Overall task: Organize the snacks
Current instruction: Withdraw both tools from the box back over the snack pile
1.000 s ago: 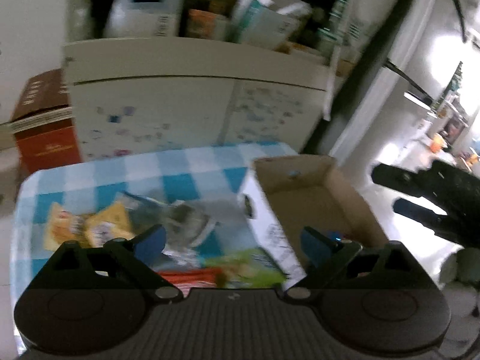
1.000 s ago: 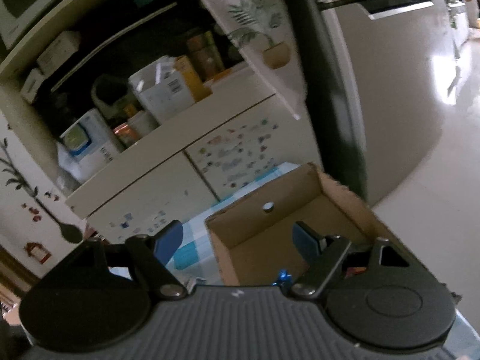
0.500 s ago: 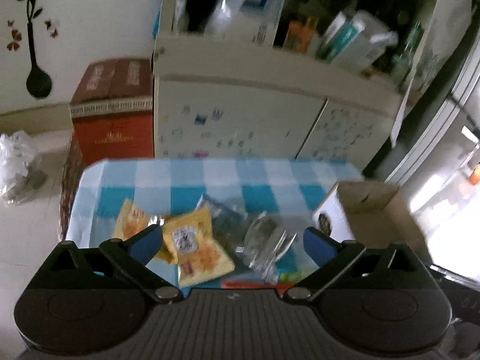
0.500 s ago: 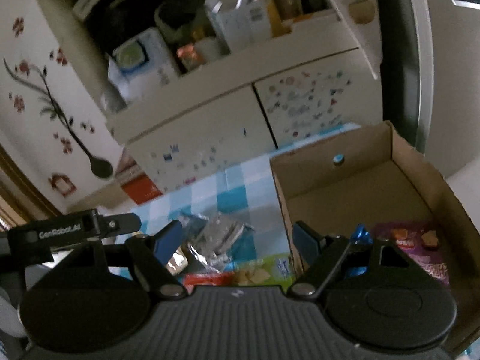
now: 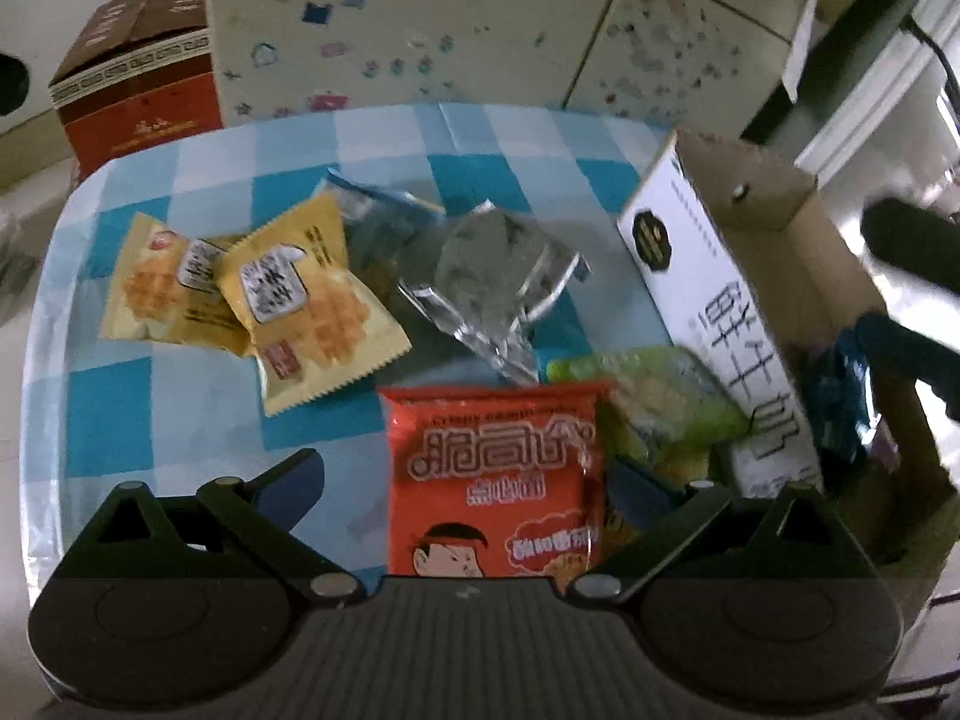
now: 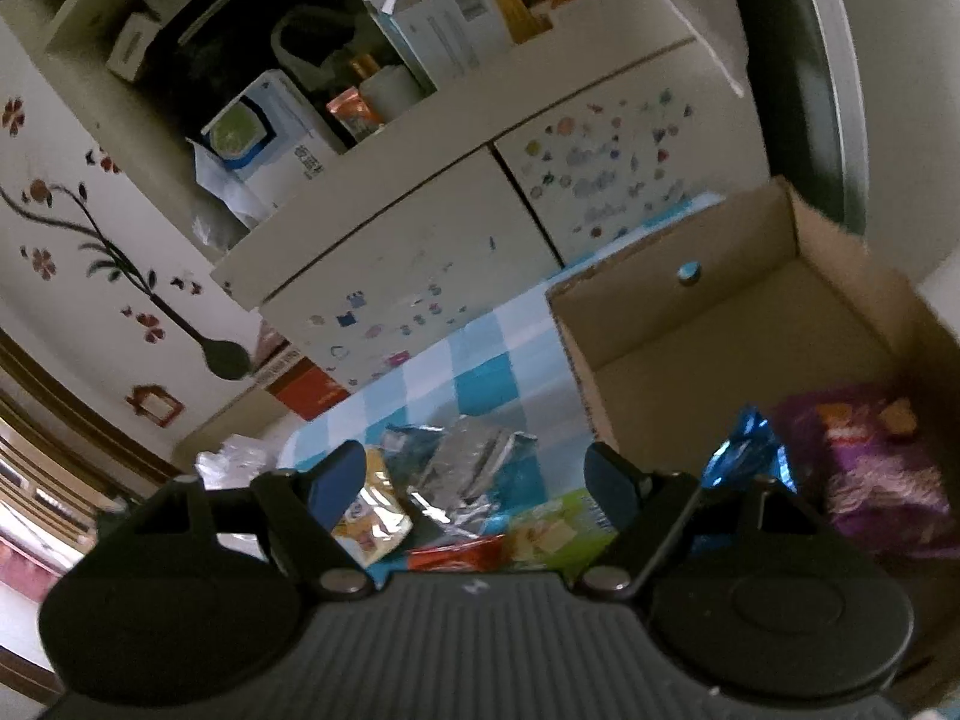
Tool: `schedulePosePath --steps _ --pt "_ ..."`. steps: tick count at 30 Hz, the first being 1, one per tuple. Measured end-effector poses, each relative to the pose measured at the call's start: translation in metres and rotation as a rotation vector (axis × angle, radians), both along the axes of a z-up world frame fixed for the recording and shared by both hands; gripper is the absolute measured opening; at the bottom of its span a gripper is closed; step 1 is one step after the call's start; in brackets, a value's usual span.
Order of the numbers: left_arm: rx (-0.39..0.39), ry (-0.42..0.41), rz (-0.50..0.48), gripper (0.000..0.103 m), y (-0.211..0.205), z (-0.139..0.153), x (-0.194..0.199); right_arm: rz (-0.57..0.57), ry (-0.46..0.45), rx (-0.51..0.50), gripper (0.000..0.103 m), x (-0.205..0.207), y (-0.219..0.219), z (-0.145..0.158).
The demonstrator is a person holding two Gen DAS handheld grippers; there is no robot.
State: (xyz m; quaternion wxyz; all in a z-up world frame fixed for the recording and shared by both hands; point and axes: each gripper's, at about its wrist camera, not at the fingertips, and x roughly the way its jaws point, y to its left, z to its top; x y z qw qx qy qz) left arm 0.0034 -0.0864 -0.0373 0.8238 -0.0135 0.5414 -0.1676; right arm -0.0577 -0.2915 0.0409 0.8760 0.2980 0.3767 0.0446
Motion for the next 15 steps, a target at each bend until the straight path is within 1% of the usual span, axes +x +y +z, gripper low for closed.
schedulePosePath --steps 2,5,8,12,13,15 --pt "0.012 0.006 0.002 0.102 -0.001 -0.007 -0.001 0.006 0.015 0.034 0.081 0.003 0.001 -0.004" --pt "-0.016 0.019 0.021 0.102 0.005 -0.015 0.000 0.034 0.043 0.062 0.081 0.010 0.006 -0.013" --pt "0.011 0.017 0.063 0.102 0.016 -0.016 -0.001 0.046 0.065 0.037 0.081 0.016 0.013 -0.021" --pt "0.078 0.026 0.113 0.102 0.039 -0.021 -0.003 0.056 0.092 0.020 0.081 0.023 0.019 -0.032" --pt "0.083 0.031 0.130 0.102 0.046 -0.022 -0.003 0.056 0.099 0.012 0.081 0.025 0.020 -0.034" --pt "0.071 0.034 0.155 0.102 0.058 -0.020 -0.004 0.051 0.109 -0.009 0.081 0.027 0.023 -0.039"
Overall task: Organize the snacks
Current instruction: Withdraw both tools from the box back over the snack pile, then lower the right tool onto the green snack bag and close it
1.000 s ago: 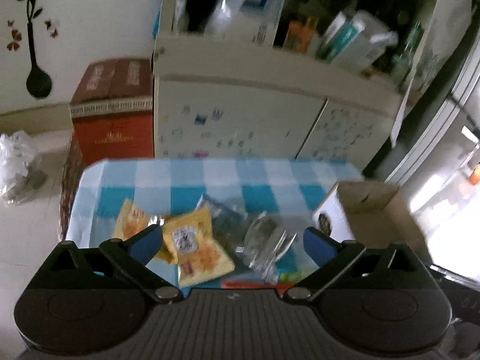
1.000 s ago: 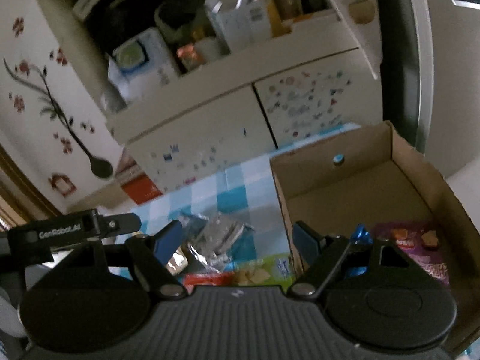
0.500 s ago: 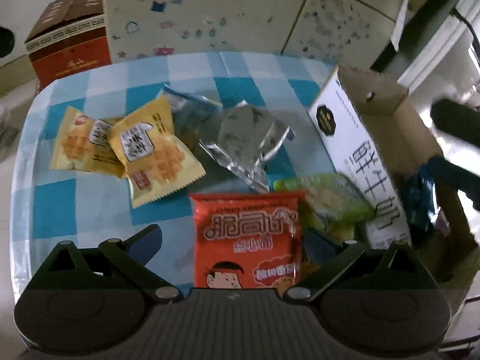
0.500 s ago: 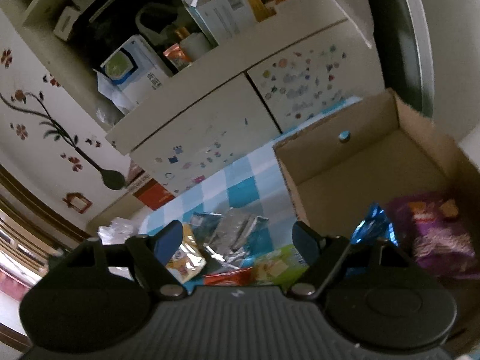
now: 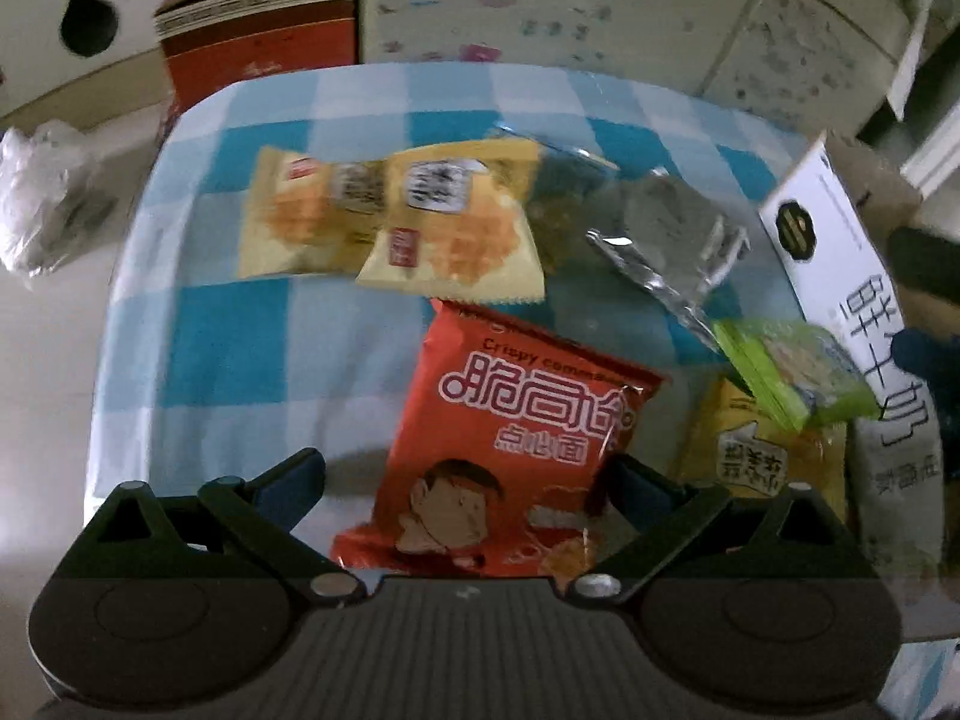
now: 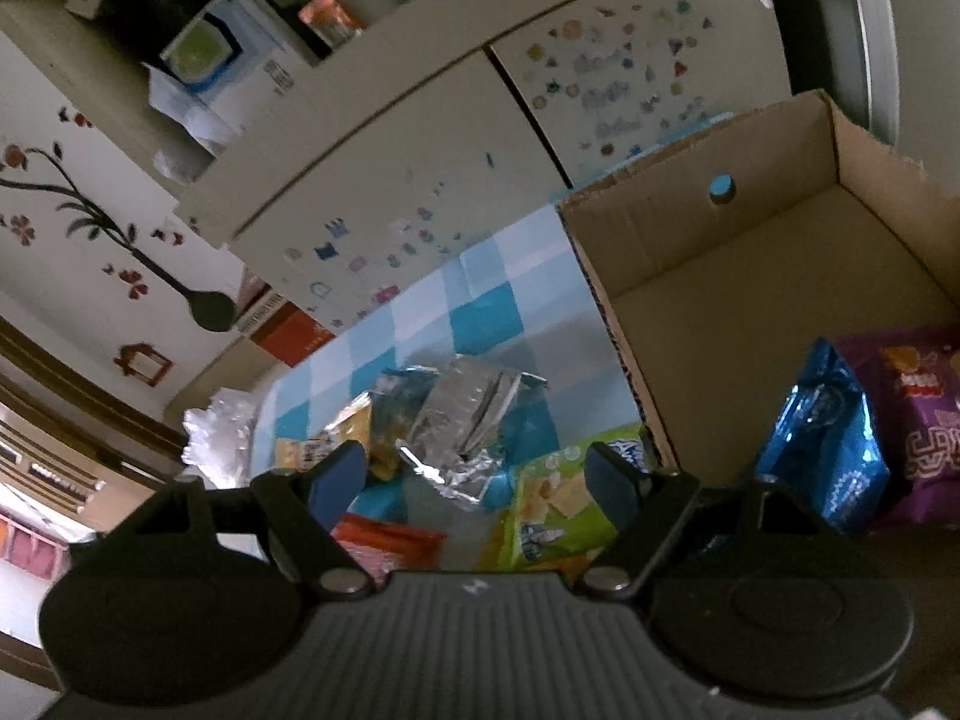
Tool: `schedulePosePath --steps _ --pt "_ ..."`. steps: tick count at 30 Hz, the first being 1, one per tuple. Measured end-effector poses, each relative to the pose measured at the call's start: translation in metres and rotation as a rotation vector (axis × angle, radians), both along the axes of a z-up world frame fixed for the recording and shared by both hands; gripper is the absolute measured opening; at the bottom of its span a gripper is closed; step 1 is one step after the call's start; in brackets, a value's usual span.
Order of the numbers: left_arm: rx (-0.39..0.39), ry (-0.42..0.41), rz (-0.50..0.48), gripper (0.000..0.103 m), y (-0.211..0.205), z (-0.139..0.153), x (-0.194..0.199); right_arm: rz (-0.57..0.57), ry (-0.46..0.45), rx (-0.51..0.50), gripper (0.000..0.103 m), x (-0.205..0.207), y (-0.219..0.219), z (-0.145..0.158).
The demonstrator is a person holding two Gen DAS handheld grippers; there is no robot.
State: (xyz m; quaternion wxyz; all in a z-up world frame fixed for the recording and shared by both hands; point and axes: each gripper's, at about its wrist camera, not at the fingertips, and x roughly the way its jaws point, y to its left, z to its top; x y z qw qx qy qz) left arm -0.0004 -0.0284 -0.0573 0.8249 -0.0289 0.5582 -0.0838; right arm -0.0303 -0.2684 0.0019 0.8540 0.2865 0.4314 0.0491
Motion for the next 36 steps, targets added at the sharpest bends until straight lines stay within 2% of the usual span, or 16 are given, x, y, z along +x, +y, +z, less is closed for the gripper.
schedulePosePath --steps 4,9,13,17,19,26,33,36 --pt "0.040 0.017 0.055 0.102 0.019 0.001 0.000 0.020 0.003 -0.097 0.081 0.008 0.013 -0.006" --pt "-0.002 0.049 0.149 0.102 0.043 0.003 0.003 0.050 0.019 -0.160 0.085 0.015 0.029 -0.012" --pt "-0.018 0.058 0.155 0.102 0.048 0.004 0.002 0.108 -0.002 -0.175 0.084 0.019 0.042 -0.012" --pt "-0.003 0.057 0.146 0.102 0.047 0.003 0.000 0.092 0.032 -0.304 0.084 0.024 0.053 -0.024" --pt "-0.002 0.057 0.141 0.102 0.048 0.003 -0.001 0.111 0.036 -0.362 0.087 0.025 0.060 -0.027" --pt "-0.008 0.052 0.154 0.102 0.050 0.005 0.002 0.168 0.102 -0.324 0.091 0.018 0.070 -0.027" --pt "-0.011 0.051 0.155 0.102 0.051 0.006 0.002 0.187 0.156 -0.217 0.092 0.007 0.071 -0.021" --pt "-0.014 0.053 0.154 0.102 0.052 0.007 0.002 0.184 0.157 -0.136 0.091 0.000 0.063 -0.014"
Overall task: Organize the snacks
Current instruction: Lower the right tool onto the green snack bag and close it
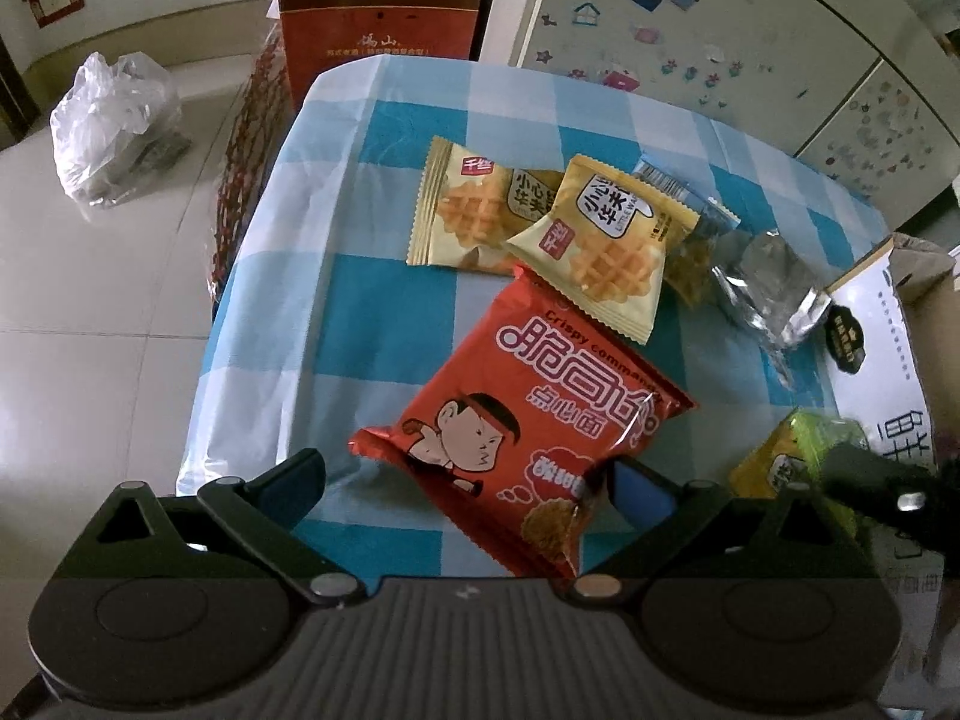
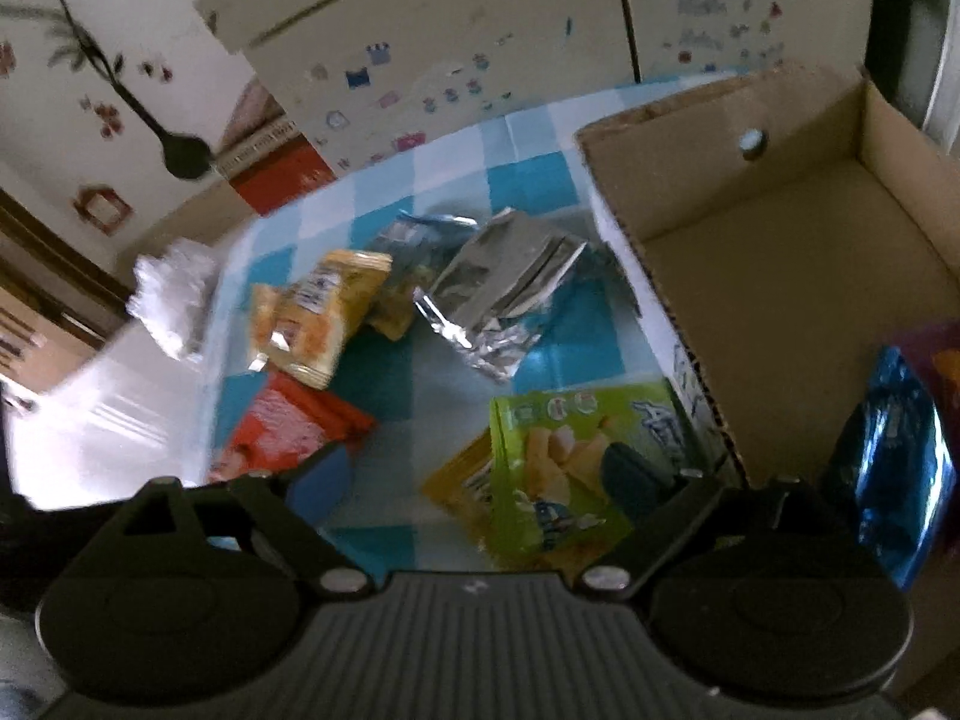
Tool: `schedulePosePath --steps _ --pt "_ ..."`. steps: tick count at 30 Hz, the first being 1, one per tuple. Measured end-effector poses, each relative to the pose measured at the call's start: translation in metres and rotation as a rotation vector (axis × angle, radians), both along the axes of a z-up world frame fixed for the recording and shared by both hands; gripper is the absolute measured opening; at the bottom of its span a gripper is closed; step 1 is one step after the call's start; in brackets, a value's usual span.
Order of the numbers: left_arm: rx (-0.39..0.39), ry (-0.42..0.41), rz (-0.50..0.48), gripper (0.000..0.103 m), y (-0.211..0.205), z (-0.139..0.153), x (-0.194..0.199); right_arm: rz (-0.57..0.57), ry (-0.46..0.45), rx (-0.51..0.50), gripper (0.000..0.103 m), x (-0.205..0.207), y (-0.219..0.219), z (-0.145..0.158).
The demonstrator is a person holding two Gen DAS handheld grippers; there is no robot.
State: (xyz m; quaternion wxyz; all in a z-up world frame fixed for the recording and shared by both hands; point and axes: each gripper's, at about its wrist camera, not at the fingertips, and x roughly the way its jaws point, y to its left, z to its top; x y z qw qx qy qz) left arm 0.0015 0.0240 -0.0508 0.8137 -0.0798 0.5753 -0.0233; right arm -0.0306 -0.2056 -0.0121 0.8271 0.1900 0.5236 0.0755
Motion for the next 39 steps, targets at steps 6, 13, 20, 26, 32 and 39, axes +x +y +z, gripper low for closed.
schedulePosePath --steps 6,13,20,26,32,39 --pt "-0.001 0.010 -0.003 0.102 0.002 0.000 -0.001 -0.064 0.007 0.094 0.091 -0.017 -0.024 0.011" --pt "-0.006 0.004 -0.015 0.102 -0.003 0.000 -0.002 -0.175 -0.023 0.059 0.086 -0.010 -0.044 0.004" --pt "-0.014 0.020 -0.009 0.102 -0.004 -0.004 0.001 -0.149 -0.046 -0.052 0.087 0.001 -0.034 -0.001" --pt "-0.032 0.000 -0.022 0.102 -0.006 -0.002 0.002 -0.056 -0.032 -0.267 0.087 0.004 0.004 -0.009" --pt "-0.025 0.000 -0.018 0.102 -0.007 -0.005 0.005 -0.055 -0.008 -0.265 0.087 0.010 0.008 -0.018" --pt "0.059 -0.009 -0.079 0.103 -0.020 -0.009 0.002 -0.002 -0.021 -0.268 0.062 0.006 0.015 -0.019"
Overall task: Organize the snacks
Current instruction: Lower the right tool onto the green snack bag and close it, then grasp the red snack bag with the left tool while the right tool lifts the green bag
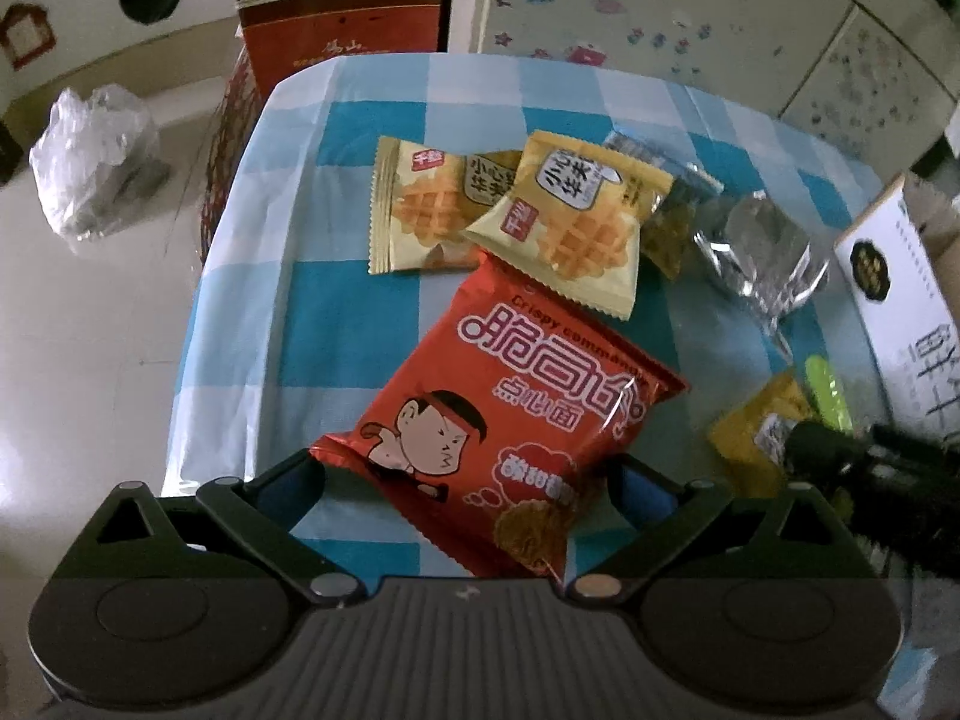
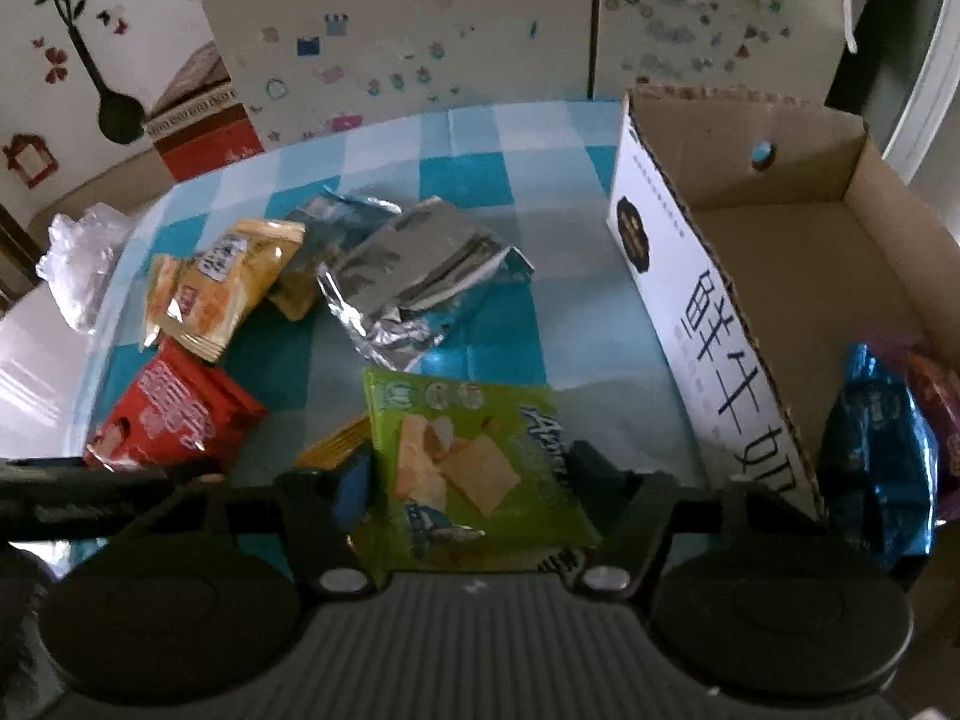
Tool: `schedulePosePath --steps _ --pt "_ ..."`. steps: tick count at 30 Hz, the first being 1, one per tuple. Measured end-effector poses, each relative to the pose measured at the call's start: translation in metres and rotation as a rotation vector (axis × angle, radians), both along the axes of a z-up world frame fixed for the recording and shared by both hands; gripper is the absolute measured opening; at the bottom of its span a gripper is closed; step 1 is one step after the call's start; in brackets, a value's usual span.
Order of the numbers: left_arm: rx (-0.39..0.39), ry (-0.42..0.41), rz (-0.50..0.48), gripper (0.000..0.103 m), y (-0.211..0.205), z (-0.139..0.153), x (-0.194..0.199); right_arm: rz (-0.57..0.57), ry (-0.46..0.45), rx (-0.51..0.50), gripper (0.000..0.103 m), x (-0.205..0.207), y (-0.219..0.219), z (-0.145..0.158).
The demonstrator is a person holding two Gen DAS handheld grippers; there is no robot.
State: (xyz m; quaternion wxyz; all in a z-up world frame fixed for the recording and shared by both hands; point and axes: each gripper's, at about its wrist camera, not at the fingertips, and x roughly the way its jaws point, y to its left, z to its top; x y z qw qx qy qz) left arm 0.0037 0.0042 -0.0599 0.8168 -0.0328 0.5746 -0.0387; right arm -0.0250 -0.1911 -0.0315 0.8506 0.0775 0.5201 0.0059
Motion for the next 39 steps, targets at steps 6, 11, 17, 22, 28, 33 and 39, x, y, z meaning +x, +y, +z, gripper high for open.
schedulePosePath --steps 6,11,17,22,28,33,39 --pt "0.053 -0.001 -0.035 0.103 -0.007 -0.003 0.000 -0.017 0.000 0.038 0.062 0.000 -0.006 -0.002" --pt "0.059 0.013 -0.021 0.103 -0.010 -0.002 0.002 -0.038 -0.005 0.040 0.072 0.000 -0.007 -0.004" --pt "0.063 0.005 -0.029 0.103 -0.011 -0.001 0.000 -0.059 -0.006 0.046 0.060 -0.001 -0.010 -0.003" --pt "0.053 -0.039 -0.025 0.079 -0.012 0.008 -0.004 -0.052 -0.039 0.079 0.057 -0.003 -0.011 0.007" --pt "-0.005 -0.059 -0.015 0.064 -0.010 0.020 -0.007 -0.055 -0.085 0.117 0.057 -0.004 -0.014 0.023" --pt "-0.038 -0.094 -0.025 0.062 -0.011 0.031 -0.010 -0.053 -0.099 0.134 0.057 -0.004 -0.016 0.030" --pt "-0.069 -0.147 -0.049 0.058 -0.016 0.046 -0.014 -0.051 -0.120 0.142 0.057 -0.010 -0.018 0.041"
